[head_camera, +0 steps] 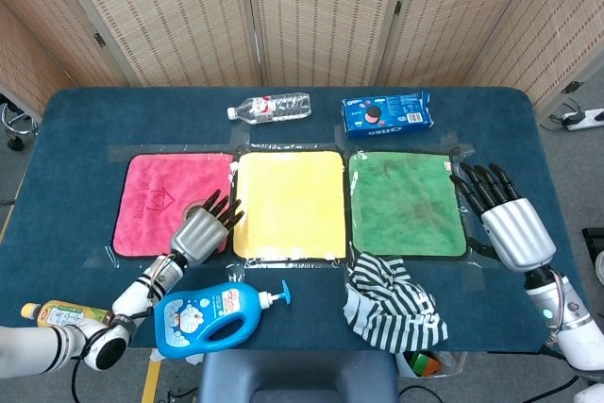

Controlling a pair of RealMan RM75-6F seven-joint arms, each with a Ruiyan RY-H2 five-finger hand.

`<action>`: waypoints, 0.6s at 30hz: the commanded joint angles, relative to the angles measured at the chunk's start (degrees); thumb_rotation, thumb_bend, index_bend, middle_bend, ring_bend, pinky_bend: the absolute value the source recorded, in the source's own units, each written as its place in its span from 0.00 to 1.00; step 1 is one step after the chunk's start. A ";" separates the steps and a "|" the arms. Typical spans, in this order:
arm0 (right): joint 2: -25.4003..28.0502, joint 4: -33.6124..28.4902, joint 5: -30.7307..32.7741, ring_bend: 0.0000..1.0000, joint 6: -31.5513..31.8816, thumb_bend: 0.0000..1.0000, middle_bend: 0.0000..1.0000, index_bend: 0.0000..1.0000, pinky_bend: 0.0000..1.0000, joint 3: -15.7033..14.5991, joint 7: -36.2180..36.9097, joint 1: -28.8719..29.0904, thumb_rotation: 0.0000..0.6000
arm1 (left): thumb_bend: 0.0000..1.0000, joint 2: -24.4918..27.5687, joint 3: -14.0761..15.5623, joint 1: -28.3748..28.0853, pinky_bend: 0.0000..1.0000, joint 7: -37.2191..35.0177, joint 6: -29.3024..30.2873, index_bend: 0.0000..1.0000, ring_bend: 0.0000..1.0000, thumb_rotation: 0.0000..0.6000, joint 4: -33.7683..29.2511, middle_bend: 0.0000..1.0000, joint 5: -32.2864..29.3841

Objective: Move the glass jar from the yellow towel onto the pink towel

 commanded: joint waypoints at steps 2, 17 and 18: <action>-0.01 0.00 0.06 0.00 -0.06 0.16 0.00 0.00 0.00 0.08 0.15 -0.01 1.00 | 0.37 -1.63 -0.85 0.59 0.00 -0.38 -0.57 0.00 0.00 0.71 2.48 0.00 0.46; -0.09 0.03 0.64 0.00 -0.74 0.16 0.00 0.00 0.00 0.27 -0.03 -0.09 1.00 | 0.37 -3.71 -5.18 0.11 0.00 -0.23 -3.95 0.00 0.00 0.73 12.32 0.00 -3.22; -0.09 0.02 0.68 0.00 -0.77 0.16 0.00 0.00 0.00 0.29 -0.10 -0.11 1.00 | 0.37 -3.82 -5.60 -0.05 0.00 -0.15 -4.27 0.00 0.00 0.73 13.05 0.00 -3.74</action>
